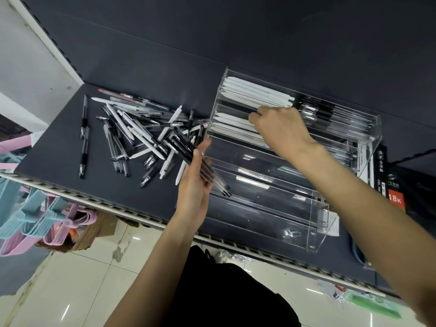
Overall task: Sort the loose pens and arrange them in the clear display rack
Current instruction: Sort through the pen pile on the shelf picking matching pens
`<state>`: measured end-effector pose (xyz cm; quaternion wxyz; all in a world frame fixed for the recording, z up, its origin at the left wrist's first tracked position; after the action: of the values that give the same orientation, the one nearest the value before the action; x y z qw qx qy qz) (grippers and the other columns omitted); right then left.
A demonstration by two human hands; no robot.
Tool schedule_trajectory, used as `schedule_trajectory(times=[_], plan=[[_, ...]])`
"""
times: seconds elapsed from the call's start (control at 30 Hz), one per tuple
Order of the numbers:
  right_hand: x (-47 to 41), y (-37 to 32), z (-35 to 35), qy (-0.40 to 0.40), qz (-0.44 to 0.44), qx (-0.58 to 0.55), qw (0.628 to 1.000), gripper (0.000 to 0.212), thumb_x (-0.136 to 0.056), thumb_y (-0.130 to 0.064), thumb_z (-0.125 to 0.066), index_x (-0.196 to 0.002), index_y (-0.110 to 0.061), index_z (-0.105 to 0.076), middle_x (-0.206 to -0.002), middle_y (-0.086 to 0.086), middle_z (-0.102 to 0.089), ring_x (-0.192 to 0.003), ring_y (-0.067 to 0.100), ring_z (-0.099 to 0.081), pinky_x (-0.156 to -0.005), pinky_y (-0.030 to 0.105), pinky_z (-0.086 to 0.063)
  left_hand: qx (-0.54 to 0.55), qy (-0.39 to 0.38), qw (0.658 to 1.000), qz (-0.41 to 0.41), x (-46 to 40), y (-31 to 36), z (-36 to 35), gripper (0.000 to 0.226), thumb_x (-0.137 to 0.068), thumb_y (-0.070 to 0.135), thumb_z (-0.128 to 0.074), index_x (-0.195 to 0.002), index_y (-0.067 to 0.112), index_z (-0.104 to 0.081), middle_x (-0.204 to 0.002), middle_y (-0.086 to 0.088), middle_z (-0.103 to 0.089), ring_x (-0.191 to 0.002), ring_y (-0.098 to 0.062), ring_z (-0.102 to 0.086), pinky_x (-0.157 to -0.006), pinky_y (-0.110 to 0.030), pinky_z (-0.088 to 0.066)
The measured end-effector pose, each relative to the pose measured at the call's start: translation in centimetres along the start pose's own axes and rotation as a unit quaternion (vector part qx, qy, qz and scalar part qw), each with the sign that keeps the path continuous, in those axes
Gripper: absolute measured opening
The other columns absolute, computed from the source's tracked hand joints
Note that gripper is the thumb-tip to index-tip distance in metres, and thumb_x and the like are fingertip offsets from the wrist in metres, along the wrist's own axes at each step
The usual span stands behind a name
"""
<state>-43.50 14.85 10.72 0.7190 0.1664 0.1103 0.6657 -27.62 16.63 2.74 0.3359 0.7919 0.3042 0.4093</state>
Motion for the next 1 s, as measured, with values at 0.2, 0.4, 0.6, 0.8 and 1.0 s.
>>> schedule_trajectory(times=[0.2,0.4,0.6,0.8,1.0], plan=[[-0.3,0.9,-0.5,0.012,-0.060,-0.058,0.996,0.017,-0.089,-0.004,-0.057,-0.100,-0.015,-0.062,-0.093,0.001,-0.061,-0.078,0.026,-0.063,-0.055,0.028,-0.035,0.002,-0.015,1.000,-0.010,0.4,0.2,0.0,0.025,-0.097,0.030,-0.048,-0.102,0.026,-0.072,-0.070,0.005,-0.046,-0.067,-0.006,-0.048,-0.073,-0.021,-0.048],[0.2,-0.4,0.3,-0.017,-0.052,-0.057,0.997,0.041,-0.080,0.015,-0.048,-0.115,-0.006,-0.054,-0.102,0.010,-0.059,-0.088,0.032,-0.062,-0.060,0.032,-0.035,-0.026,-0.012,0.999,-0.028,0.3,0.6,0.4,0.023,-0.096,0.025,-0.051,-0.097,0.024,-0.074,-0.075,-0.001,-0.052,-0.073,-0.011,-0.053,-0.070,-0.019,-0.051],[3.1,1.3,2.9,0.144,-0.119,-0.251,0.950,0.013,-0.092,-0.011,-0.056,-0.101,-0.012,-0.066,-0.095,0.003,-0.065,-0.072,0.024,-0.066,-0.061,0.033,-0.052,-0.035,-0.030,0.998,-0.036,0.4,0.9,-0.3,0.021,-0.096,0.023,-0.051,-0.103,0.019,-0.071,-0.068,0.003,-0.055,-0.067,-0.009,-0.054,-0.069,-0.018,-0.051],[10.0,-2.2,1.7,0.092,-0.176,-0.533,0.823,0.016,-0.085,-0.026,-0.069,-0.100,-0.022,-0.070,-0.090,-0.010,-0.071,-0.082,0.004,-0.065,-0.078,0.028,-0.053,-0.115,-0.101,0.986,-0.061,1.2,0.7,-3.8,0.024,-0.095,0.025,-0.050,-0.110,0.019,-0.068,-0.083,0.008,-0.069,-0.078,-0.006,-0.063,-0.071,-0.021,-0.052],[14.9,0.4,-0.7,0.109,-0.219,-0.583,0.774,0.011,-0.082,-0.019,-0.071,-0.093,-0.022,-0.071,-0.084,-0.014,-0.068,-0.078,-0.001,-0.062,-0.072,0.013,-0.047,-0.201,-0.174,0.962,-0.064,2.7,-1.0,-7.4,0.019,-0.093,0.020,-0.055,-0.105,0.026,-0.068,-0.091,0.015,-0.072,-0.089,0.004,-0.065,-0.072,-0.012,-0.048]])
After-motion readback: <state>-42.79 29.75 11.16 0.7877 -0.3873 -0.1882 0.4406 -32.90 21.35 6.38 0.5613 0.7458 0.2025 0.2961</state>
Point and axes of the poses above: each hand's wrist, its own x-axis away from the middle knuckle, its own z-axis out of the back of the hand, y = z × x, the point moved 10 cm from there along -x, towards the middle knuckle
